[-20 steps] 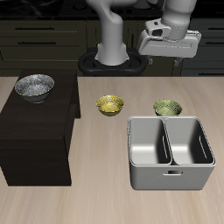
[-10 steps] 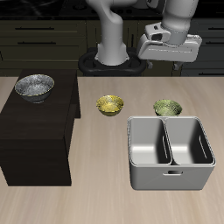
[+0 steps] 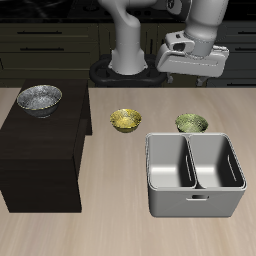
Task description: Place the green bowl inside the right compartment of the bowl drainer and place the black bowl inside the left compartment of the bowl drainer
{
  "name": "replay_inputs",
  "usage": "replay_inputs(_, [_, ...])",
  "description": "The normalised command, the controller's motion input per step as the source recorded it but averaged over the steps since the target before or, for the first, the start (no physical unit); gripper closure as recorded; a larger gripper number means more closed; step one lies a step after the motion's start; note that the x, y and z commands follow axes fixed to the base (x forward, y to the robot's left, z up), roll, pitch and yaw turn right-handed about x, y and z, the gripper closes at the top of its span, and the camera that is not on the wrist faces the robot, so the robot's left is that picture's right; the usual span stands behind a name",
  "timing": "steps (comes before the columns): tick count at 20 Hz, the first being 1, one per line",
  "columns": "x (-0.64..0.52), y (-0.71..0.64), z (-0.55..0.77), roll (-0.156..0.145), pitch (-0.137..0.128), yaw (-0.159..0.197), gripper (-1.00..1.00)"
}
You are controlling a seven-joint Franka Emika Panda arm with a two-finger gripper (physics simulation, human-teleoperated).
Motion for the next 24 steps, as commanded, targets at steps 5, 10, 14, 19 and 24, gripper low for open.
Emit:
replay_inputs(5, [-0.02,0.04,-0.43,0.0,0.066,-0.014,-1.0])
replay_inputs(10, [-0.06,0.05,-0.34,-0.003,0.023,-0.017,-1.0])
replay_inputs(14, [-0.09,0.08,-0.33,0.022,0.031,-0.017,-1.0])
replay_inputs(19, [-0.06,0.04,-0.19,-0.025,-0.045,0.001,-1.0])
replay_inputs(24, [-0.06,0.04,-0.31,-0.001,0.015,-0.005,-1.0])
